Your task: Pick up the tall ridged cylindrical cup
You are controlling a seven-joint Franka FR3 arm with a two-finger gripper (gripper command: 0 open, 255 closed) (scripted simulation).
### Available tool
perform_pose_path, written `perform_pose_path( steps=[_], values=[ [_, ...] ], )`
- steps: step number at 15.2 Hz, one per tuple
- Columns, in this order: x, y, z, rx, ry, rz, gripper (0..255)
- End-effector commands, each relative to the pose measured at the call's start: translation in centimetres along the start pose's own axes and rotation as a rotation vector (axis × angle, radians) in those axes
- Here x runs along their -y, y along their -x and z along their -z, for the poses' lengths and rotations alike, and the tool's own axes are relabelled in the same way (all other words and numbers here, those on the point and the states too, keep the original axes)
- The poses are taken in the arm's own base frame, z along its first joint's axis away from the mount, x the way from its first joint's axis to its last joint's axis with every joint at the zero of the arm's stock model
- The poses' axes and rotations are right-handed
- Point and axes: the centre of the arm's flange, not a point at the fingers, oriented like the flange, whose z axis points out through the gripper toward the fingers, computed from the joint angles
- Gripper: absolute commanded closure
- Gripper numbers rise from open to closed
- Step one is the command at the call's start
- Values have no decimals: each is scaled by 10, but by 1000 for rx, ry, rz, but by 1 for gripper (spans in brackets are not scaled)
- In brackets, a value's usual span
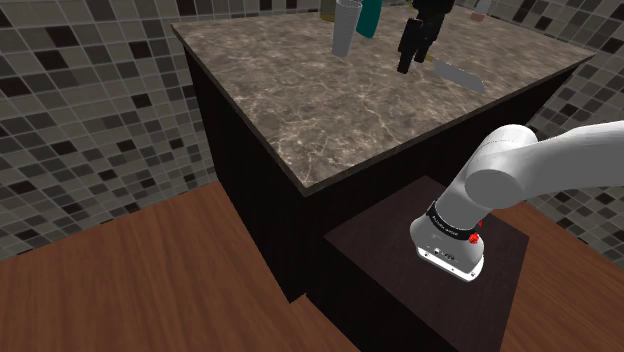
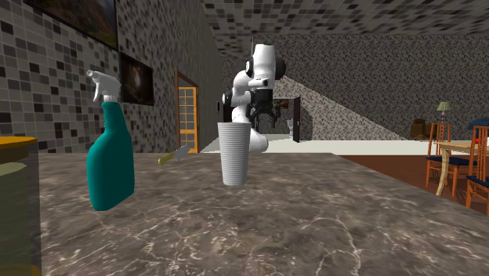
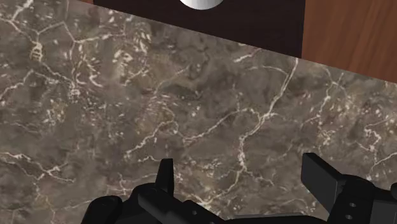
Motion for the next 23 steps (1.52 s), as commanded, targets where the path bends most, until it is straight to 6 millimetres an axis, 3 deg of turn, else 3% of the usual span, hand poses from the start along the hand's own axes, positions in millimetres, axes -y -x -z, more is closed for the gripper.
perform_pose_path(
  steps=[1, 23],
  values=[
    [0, 0, 0, 0, 0, 0, 0],
    [-180, -224, 42, -40, -65, -92, 0]
  ],
)
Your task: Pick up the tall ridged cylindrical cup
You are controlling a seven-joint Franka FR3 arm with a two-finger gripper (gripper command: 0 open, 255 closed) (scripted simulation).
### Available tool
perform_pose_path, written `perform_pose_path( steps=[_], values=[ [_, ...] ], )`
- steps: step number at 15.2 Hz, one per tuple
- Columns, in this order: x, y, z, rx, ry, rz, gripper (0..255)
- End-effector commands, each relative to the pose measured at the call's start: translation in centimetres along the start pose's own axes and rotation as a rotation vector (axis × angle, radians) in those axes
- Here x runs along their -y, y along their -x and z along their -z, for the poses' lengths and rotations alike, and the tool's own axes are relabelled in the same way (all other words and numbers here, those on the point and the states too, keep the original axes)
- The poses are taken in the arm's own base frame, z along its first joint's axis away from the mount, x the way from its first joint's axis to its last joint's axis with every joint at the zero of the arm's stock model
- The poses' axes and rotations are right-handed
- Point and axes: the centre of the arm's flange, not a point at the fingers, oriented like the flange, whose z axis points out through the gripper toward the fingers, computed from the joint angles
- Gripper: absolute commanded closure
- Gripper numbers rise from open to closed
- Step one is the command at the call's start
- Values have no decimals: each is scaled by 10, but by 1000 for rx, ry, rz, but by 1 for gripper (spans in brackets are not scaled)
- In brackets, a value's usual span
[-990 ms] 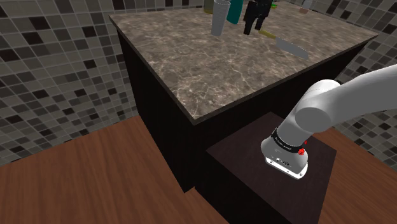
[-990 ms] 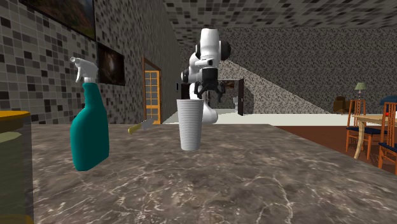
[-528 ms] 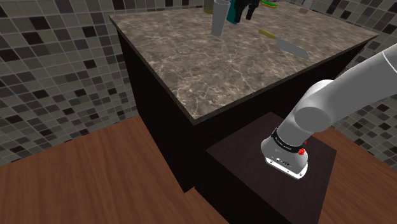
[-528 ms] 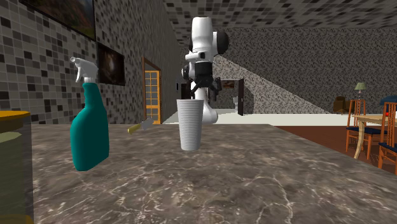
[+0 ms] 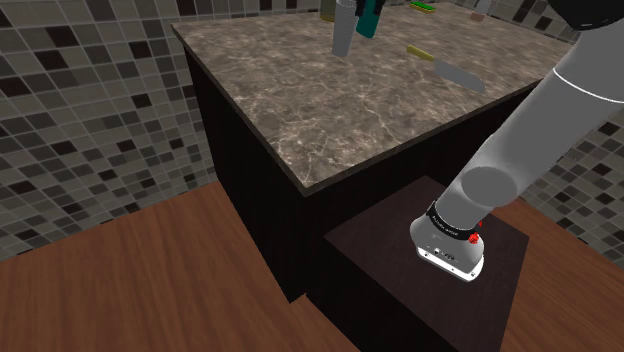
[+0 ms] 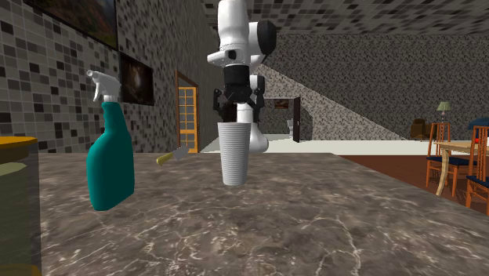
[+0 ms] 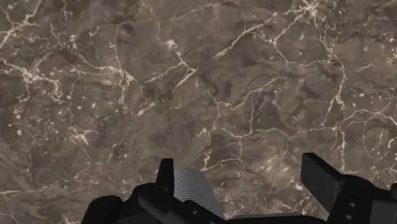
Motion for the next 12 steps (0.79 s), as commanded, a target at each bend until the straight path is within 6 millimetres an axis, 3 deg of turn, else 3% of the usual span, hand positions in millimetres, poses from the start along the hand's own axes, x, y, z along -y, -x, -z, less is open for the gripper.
perform_pose_path(
  steps=[1, 8, 12],
  values=[
    [-16, -21, 6, -4, -5, -7, 0],
    [-68, -90, 19, -16, -25, -35, 0],
    [-70, -91, -2, -16, -25, -35, 0]
  ],
)
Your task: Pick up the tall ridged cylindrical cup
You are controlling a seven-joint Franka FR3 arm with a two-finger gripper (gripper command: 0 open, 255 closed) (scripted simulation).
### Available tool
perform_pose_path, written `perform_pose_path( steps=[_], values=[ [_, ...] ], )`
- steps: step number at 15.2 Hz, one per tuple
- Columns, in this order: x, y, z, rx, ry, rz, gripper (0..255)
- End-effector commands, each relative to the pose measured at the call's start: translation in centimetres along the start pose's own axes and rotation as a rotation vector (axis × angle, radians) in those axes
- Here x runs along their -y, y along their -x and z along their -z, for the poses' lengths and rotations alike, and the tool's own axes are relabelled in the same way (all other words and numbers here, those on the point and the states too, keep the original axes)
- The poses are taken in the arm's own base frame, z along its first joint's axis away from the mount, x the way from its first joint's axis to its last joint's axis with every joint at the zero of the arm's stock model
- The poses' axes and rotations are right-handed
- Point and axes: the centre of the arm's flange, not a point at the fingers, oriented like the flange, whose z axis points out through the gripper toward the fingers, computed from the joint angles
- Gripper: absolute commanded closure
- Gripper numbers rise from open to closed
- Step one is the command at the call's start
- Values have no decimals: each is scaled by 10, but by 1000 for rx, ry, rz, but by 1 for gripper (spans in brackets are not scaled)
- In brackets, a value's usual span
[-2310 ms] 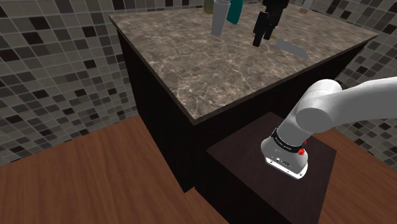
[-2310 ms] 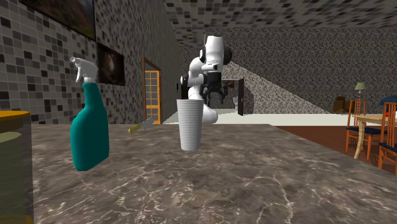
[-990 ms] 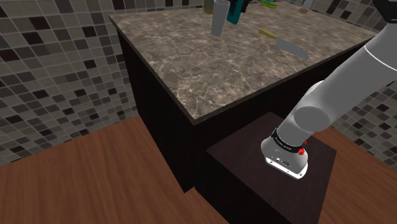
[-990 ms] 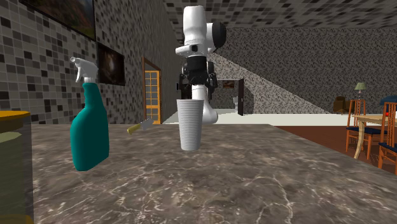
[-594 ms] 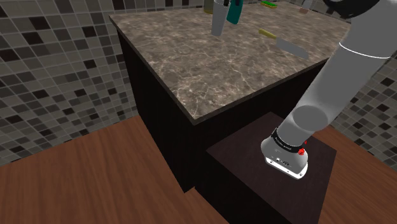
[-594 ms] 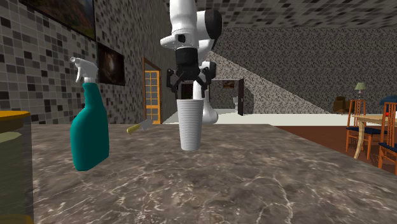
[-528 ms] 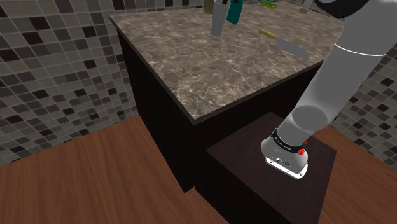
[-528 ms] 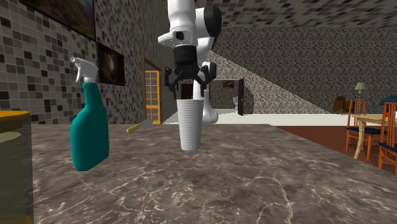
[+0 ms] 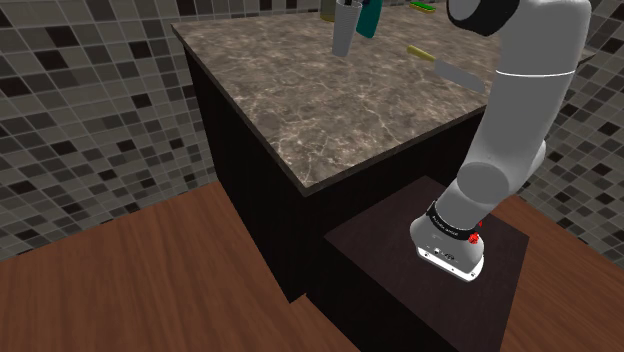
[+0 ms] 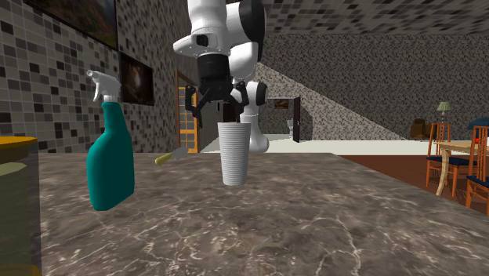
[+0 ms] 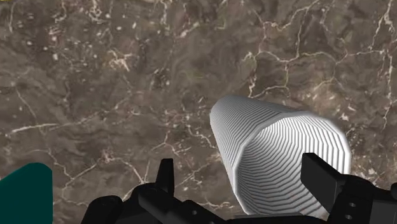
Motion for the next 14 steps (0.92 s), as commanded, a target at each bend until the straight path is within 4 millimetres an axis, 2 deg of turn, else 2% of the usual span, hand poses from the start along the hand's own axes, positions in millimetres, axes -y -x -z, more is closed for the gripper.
perform_pose_path(
  steps=[1, 5, 6, 14],
  values=[
    [-1, -1, -10, -1, 0, 0, 0],
    [-2, -1, -24, -1, 0, 0, 0],
    [-2, 0, -23, -1, 0, 0, 255],
    [-2, 0, -23, -1, 0, 0, 255]
  ],
)
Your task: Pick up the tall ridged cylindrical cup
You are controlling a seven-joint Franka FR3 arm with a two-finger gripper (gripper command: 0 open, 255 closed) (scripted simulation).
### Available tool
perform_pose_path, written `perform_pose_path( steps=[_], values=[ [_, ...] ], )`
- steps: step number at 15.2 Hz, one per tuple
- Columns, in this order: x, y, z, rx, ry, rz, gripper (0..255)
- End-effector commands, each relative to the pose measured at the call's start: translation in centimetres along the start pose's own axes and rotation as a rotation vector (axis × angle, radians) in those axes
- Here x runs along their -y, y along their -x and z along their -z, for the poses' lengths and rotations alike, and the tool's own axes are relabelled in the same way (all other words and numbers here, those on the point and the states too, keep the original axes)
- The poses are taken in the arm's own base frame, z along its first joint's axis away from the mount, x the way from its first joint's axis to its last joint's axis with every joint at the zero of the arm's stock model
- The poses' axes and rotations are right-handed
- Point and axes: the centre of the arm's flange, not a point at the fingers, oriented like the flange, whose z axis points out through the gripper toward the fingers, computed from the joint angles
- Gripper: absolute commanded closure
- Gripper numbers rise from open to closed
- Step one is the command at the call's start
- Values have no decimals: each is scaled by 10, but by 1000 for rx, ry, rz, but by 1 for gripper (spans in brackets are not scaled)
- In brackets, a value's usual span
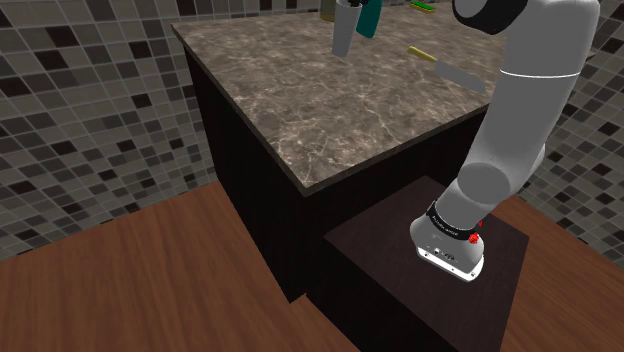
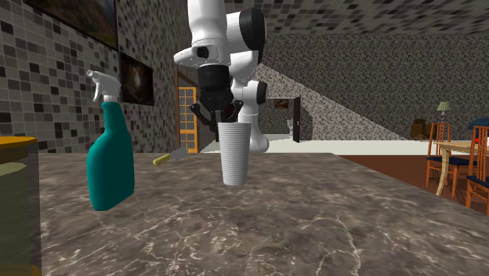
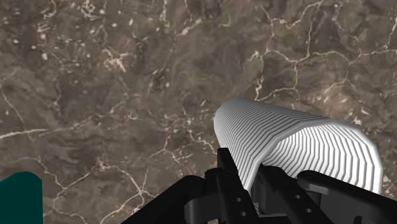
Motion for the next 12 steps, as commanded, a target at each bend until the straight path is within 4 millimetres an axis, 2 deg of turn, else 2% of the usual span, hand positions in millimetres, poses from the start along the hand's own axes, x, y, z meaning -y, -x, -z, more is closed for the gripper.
perform_pose_path(
  steps=[1, 12],
  values=[
    [-1, -1, 0, 0, 0, 0, 255],
    [5, 0, 58, 0, 0, 0, 255]
  ],
)
